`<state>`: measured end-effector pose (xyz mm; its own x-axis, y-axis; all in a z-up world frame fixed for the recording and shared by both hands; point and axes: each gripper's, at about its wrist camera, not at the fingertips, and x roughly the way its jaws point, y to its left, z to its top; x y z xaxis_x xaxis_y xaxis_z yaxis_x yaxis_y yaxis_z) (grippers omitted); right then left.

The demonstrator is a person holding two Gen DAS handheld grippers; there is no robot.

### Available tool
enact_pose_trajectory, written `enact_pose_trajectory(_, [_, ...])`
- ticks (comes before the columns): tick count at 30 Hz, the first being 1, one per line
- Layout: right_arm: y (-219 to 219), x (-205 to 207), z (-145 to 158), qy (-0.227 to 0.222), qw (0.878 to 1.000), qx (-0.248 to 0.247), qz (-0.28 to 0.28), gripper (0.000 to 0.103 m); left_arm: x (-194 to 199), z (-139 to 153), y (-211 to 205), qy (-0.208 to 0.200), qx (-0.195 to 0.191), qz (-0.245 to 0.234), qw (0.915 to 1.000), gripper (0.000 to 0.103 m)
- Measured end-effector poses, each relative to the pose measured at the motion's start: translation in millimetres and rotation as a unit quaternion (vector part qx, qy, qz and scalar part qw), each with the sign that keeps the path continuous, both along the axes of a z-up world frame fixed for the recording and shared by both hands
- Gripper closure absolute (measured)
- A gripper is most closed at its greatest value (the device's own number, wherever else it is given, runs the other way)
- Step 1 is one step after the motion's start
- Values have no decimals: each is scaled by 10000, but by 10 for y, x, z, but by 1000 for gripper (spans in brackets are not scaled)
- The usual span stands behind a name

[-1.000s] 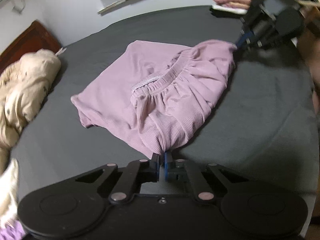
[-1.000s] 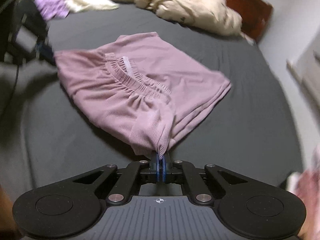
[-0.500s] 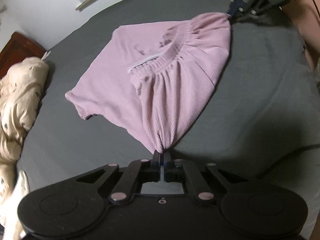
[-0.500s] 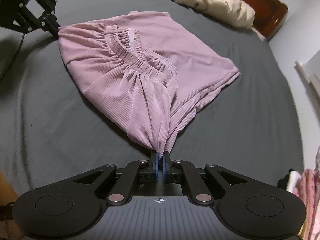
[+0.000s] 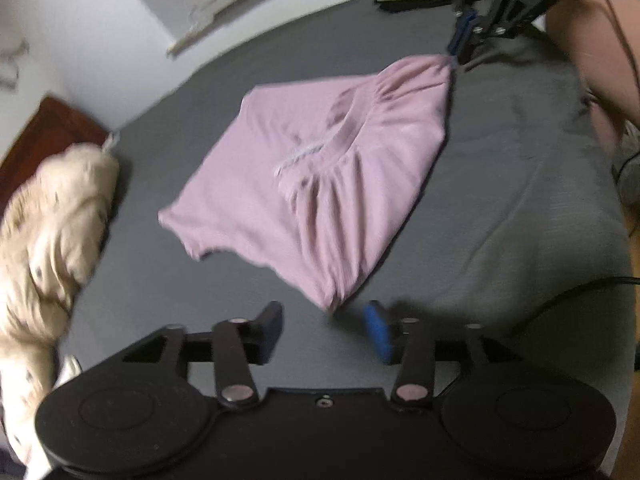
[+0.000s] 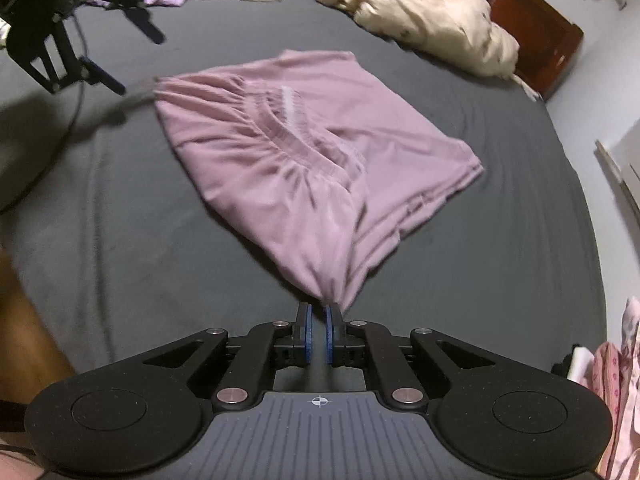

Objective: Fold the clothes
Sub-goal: 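Open the left gripper, then the right gripper, releasing the trousers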

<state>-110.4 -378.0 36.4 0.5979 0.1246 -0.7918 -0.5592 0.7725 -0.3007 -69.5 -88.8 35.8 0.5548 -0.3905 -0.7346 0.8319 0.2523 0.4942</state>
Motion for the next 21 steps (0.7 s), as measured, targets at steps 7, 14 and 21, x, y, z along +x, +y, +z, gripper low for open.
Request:
enact_pose_trajectory(7, [165,-15,-38,106,9999,96,88,98,-182,-122,-282,-855,422,-557,9939,35])
enact_pose_trajectory(14, [197,-5,-123,284,9992,273,27,98,-197,-292,-464,-1244,780,-825,9857,34])
enact_pose_trajectory(21, [119,119,-186,672,9962,418,-370,98,-160,-357,-527,-1227,832,-783,9858,32])
